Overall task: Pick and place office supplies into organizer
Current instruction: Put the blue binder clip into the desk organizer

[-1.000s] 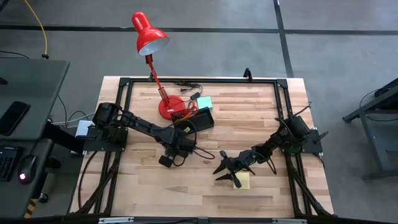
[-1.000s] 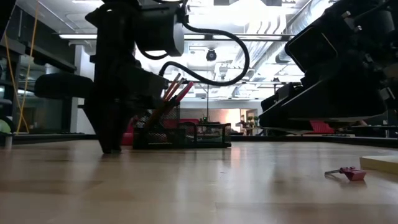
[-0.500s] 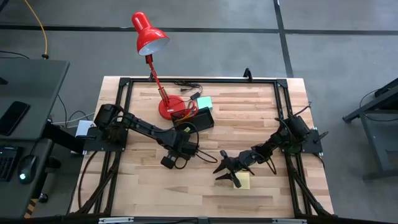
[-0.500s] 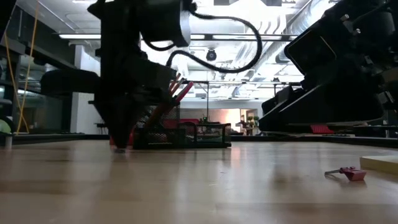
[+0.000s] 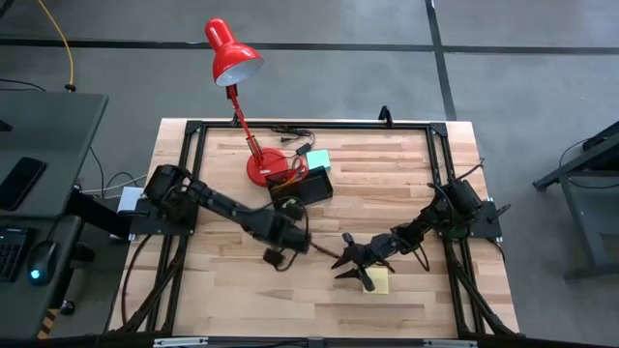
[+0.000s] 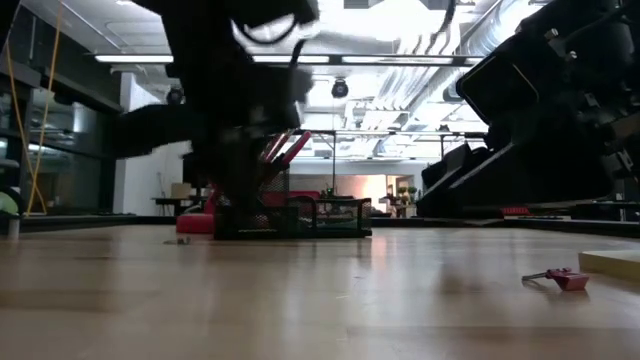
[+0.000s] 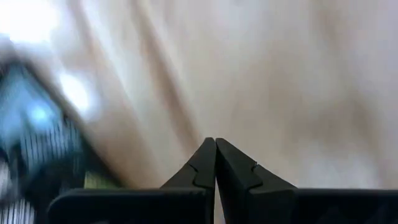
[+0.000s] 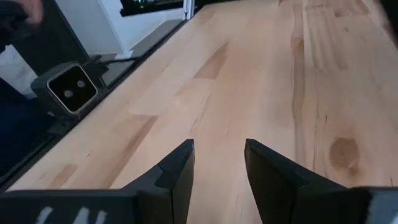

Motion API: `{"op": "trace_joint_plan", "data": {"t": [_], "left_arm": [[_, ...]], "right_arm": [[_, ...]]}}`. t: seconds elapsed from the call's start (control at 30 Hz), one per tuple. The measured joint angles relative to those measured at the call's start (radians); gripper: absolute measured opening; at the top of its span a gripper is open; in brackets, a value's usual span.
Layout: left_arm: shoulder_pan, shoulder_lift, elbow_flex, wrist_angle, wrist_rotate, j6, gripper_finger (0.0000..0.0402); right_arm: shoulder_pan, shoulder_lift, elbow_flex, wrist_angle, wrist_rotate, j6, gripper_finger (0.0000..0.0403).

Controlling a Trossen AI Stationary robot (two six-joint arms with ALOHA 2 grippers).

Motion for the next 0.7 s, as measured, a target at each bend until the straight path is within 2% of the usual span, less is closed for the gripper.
{"op": "trace_joint_plan", "data": {"t": [0.07, 0.17, 0.33, 0.5, 0.6, 0.7], "left_arm": [[-0.041, 0.000, -0.014, 0.132, -0.015, -0.002, 0.0000], [-0.114, -0.002, -0.044, 0.230, -0.172, -0.067, 0.0003], [-0.255, -0.002, -0.133, 0.229, -0.548, -0.367, 0.0001], [-0.396, -0.002, -0.211, 0.227, -0.675, -0.631, 0.0001], [-0.460, -0.003, -0.236, 0.230, -0.793, -0.804, 0.0002], [-0.507, -0.003, -0.261, 0.229, -0.922, -0.907, 0.0005]], "right_arm": [[0.000, 0.000, 0.000, -0.012, -0.003, 0.000, 0.0134], [0.001, 0.000, 0.000, -0.023, -0.004, 0.016, 0.0134], [0.008, 0.000, 0.000, -0.023, -0.005, 0.008, 0.0134], [0.008, 0.000, 0.000, -0.022, 0.008, 0.007, 0.0134], [0.008, 0.000, 0.000, -0.021, 0.029, 0.000, 0.0134], [0.006, 0.000, 0.000, -0.012, 0.038, 0.000, 0.0134]]}}
